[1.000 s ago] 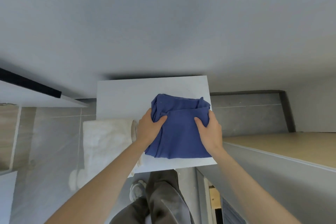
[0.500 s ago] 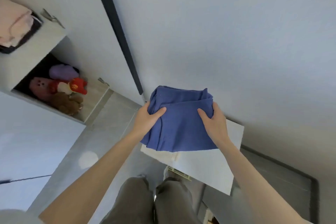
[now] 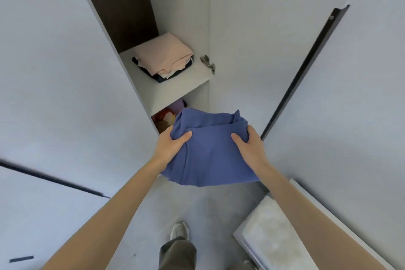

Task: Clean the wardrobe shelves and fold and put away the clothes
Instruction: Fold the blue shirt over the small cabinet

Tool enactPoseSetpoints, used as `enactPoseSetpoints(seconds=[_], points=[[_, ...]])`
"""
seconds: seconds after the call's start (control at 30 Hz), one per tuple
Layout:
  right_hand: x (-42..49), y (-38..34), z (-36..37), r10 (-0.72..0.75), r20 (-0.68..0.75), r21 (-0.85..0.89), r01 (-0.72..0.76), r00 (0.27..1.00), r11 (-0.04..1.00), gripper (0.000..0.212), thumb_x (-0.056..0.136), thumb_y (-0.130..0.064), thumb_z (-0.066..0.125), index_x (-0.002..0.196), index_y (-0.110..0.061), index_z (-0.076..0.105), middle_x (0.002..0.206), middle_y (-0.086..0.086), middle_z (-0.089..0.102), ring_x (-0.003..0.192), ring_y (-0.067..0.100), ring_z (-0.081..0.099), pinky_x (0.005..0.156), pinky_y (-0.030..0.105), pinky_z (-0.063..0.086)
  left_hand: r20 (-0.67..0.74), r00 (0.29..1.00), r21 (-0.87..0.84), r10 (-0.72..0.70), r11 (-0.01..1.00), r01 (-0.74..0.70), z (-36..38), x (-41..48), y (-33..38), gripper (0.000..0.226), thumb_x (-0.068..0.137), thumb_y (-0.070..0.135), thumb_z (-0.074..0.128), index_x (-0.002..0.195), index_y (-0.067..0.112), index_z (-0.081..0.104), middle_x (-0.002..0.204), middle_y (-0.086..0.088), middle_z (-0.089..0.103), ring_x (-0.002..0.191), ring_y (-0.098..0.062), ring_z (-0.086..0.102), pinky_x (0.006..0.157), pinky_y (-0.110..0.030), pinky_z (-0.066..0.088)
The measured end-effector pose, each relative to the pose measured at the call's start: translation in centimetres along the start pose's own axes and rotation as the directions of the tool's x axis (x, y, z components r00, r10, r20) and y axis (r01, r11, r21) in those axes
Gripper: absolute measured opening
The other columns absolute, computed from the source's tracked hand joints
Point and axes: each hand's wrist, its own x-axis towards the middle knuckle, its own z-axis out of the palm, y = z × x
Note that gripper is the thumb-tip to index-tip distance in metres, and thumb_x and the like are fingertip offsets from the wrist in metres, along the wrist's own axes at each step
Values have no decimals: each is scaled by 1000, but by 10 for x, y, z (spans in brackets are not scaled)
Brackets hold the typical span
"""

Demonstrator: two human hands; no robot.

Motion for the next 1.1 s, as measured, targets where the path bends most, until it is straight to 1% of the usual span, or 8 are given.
enactPoseSetpoints(seconds=[0.13,0.27,0.4,0.6,0.77,0.9,1.03,1.1], points=[[49,-48,47,-33,-15,22,33,999,999,16,96,-24,54,111,-19,54,98,-7,63,90,11,60,69,23,45,-11,999,26,40,999,-40,-55,64,25,17,88,33,68,102,30,59,95,16,63,87,-3,60,70,-18,46],[96,-89,73,-48,-41,48,50,998,998,27,96,-22,53,123,-19,51,109,-4,62,97,18,59,74,29,47,-4,995,53,102,993,-102,-84,127,59,17,93,30,62,109,27,58,94,16,61,82,-1,57,69,-16,45],[146,-117,88,-11,-59,97,17,998,995,39,95,-19,55,132,-15,44,123,4,58,109,25,57,93,47,49,-12,990,92,137,987,-135,-95,198,89,28,95,31,58,121,21,58,109,5,62,99,-15,58,82,-28,48],[245,-146,109,-20,7,183,18,1000,983,43,97,-12,51,135,-14,33,133,7,49,114,29,54,93,55,49,-94,985,332,148,937,-109,-90,326,126,15,99,29,46,102,19,56,108,-7,65,101,-27,60,87,-40,48],[340,-160,142,-15,105,235,-10,994,972,45,97,-5,48,136,-12,26,128,6,47,108,27,53,92,43,50,-286,952,603,106,792,93,-92,419,143,35,101,37,39,132,24,50,128,-8,58,120,-33,50,105,-46,35],[404,-172,176,15,231,306,-87,973,948,44,93,-2,48,128,-18,27,131,12,49,114,31,56,97,54,49,-378,920,683,103,702,202,-106,476,160,36,101,37,40,133,25,50,134,-13,51,128,-35,41,107,-49,28],[456,-181,213,127,297,451,-257,946,855,34,86,3,54,110,-19,45,118,13,61,108,33,62,93,56,51,-353,921,804,166,557,208,-125,525,180,40,100,38,39,139,29,43,139,-14,43,132,-34,34,111,-52,18],[472,-176,224,223,329,367,-341,918,865,35,80,-8,60,111,-22,49,124,11,60,109,31,61,86,48,56,-308,935,849,177,496,185,-133,542,175,50,99,41,42,147,34,30,152,-13,26,142,-33,19,114,-58,5]])
